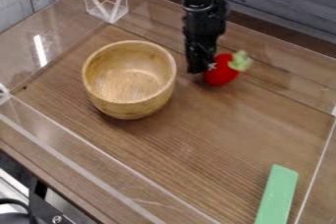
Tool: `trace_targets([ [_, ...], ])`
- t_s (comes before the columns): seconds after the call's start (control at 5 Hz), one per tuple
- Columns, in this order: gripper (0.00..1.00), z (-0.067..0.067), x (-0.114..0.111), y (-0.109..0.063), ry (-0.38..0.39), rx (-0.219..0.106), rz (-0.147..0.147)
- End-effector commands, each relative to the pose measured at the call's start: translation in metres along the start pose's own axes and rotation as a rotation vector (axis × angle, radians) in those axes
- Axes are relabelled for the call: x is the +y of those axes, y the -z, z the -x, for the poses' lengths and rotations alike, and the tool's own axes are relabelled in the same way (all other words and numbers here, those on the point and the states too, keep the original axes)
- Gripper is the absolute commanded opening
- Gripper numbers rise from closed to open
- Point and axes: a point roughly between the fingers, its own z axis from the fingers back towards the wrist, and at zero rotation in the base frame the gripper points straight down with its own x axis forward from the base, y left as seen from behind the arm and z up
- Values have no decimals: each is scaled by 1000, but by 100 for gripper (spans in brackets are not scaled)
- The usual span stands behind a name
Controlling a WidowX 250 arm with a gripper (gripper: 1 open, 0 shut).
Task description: Move the red object to the left side of the table
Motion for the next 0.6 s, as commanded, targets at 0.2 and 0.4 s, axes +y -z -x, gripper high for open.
trace_targets([
  [0.2, 0, -11, 12, -73, -12, -95, -143],
  [0.4, 0, -15, 13, -97, -10, -115, -161],
])
